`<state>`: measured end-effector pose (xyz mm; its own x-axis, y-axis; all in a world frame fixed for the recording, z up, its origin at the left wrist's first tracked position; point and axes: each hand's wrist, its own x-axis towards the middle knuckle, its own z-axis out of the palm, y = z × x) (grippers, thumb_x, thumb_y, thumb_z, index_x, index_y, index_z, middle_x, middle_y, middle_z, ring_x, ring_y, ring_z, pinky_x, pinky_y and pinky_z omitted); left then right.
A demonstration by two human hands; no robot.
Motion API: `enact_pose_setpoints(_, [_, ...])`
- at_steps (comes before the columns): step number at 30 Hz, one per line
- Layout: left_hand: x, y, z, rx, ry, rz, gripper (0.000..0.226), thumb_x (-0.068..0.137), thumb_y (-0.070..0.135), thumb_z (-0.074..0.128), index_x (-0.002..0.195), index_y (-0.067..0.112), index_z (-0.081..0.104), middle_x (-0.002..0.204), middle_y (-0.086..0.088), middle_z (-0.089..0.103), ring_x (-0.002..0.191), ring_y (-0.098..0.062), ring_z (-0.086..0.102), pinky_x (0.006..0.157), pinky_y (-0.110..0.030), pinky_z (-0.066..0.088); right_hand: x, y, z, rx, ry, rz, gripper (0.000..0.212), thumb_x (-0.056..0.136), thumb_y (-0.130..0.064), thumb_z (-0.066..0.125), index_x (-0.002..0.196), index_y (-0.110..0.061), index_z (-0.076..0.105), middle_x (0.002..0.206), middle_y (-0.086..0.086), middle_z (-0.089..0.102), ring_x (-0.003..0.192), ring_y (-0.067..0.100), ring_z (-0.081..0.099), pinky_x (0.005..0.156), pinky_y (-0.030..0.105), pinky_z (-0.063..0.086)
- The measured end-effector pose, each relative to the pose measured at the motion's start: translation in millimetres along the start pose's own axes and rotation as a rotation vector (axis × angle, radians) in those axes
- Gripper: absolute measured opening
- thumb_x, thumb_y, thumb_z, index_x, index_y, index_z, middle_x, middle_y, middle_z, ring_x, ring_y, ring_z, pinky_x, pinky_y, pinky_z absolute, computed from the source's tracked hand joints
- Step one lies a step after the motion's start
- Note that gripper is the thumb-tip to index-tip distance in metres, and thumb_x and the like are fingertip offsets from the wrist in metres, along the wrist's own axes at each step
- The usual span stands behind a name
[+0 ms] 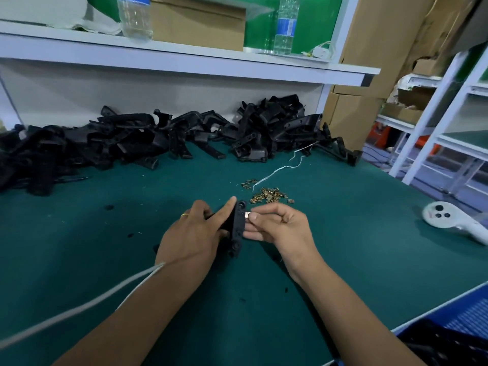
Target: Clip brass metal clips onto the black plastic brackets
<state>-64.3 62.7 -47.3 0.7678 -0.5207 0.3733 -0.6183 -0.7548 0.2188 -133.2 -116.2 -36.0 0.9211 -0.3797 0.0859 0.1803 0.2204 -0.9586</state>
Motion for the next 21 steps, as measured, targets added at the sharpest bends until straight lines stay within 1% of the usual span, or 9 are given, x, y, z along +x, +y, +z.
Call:
enact_pose_setpoints(4, [0.4,1.5,-0.6,0.010,0.009,0.020,0.066,0.107,0.047,0.038,0.155,0.058,-0.007,0.128,0.007,0.035,0.104,-0.013,0.048,0.081,-0.027,0.049,0.9,-1.0,-2.6,0.026,-0.040,0.007,0.011,0.089,0.004,0.073,0.098,0.008,0.068,0.086,0.023,0.077,0.080,0.033,0.078,0.072,0.037,0.064])
enact_pose_setpoints(9, [-0.4,-0.5,-0.8,-0.078,0.030,0.069,0.068,0.108,0.042,0.038,0.145,0.061,-0.016,0.129,0.010,0.035,0.102,-0.012,0.045,0.079,-0.024,0.041,3.4,-3.0,-9.2,0.048,-0.121,0.065,0.016,0.081,-0.004,0.078,0.093,0.002,0.069,0.088,0.025,0.076,0.079,0.031,0.077,0.068,0.034,0.064])
enact_pose_setpoints(11, [0.8,-0.7,-1.7,-0.052,0.025,0.116,0.068,0.109,0.040,0.037,0.144,0.060,-0.017,0.130,0.009,0.036,0.104,-0.012,0.046,0.082,-0.024,0.040,4.0,-4.5,-13.0,0.010,-0.162,0.075,0.019,0.077,-0.004,0.080,0.092,0.001,0.069,0.084,0.023,0.075,0.075,0.029,0.077,0.065,0.034,0.064])
enact_pose_setpoints(13, [0.8,-1.1,-2.0,-0.023,0.018,0.168,0.067,0.109,0.038,0.037,0.145,0.058,-0.015,0.131,0.006,0.038,0.106,-0.014,0.047,0.088,-0.027,0.042,5.1,-4.3,-16.5,-0.056,-0.190,0.062,0.023,0.075,-0.004,0.082,0.093,0.000,0.067,0.078,0.020,0.075,0.071,0.028,0.076,0.063,0.036,0.064])
enact_pose_setpoints(15, [0.3,-3.5,-3.6,-0.037,0.004,0.208,0.066,0.108,0.035,0.040,0.149,0.057,-0.008,0.130,0.004,0.042,0.106,-0.016,0.049,0.092,-0.030,0.043,9.0,-4.9,-20.4,-0.054,-0.230,0.093,0.029,0.076,-0.001,0.082,0.099,-0.001,0.065,0.080,0.020,0.076,0.070,0.029,0.077,0.062,0.036,0.064])
enact_pose_setpoints(18, [-4.7,-3.3,-5.3,-0.142,-0.035,0.222,0.063,0.108,0.036,0.042,0.154,0.057,0.005,0.129,0.009,0.042,0.099,-0.014,0.048,0.086,-0.029,0.044,16.5,-8.5,-28.9,-0.007,-0.357,0.198,0.041,0.078,-0.005,0.086,0.112,-0.002,0.063,0.089,0.024,0.076,0.072,0.028,0.078,0.057,0.033,0.063])
enact_pose_setpoints(19, [-6.0,-2.5,-5.7,-0.162,-0.044,0.210,0.063,0.108,0.039,0.041,0.154,0.059,0.004,0.128,0.012,0.039,0.098,-0.012,0.046,0.083,-0.028,0.045,20.6,-9.2,-32.4,-0.037,-0.372,0.203,0.041,0.078,-0.010,0.088,0.111,-0.004,0.065,0.089,0.024,0.076,0.070,0.027,0.077,0.052,0.030,0.060])
enact_pose_setpoints(20, [-6.1,-2.5,-5.5,-0.164,-0.046,0.186,0.062,0.108,0.042,0.038,0.155,0.060,0.002,0.127,0.014,0.037,0.098,-0.010,0.045,0.080,-0.027,0.045,26.2,-9.5,-37.0,-0.128,-0.339,0.161,0.034,0.079,-0.015,0.088,0.107,-0.008,0.069,0.088,0.023,0.076,0.065,0.024,0.074,0.047,0.027,0.056])
enact_pose_setpoints(21, [-5.2,-3.6,-4.4,-0.156,-0.042,0.147,0.061,0.107,0.045,0.036,0.155,0.061,0.002,0.126,0.016,0.035,0.099,-0.009,0.044,0.079,-0.027,0.045,33.9,-9.5,-43.7,-0.294,-0.242,0.066,0.024,0.083,-0.022,0.087,0.099,-0.013,0.072,0.084,0.019,0.076,0.061,0.020,0.069,0.045,0.026,0.050])
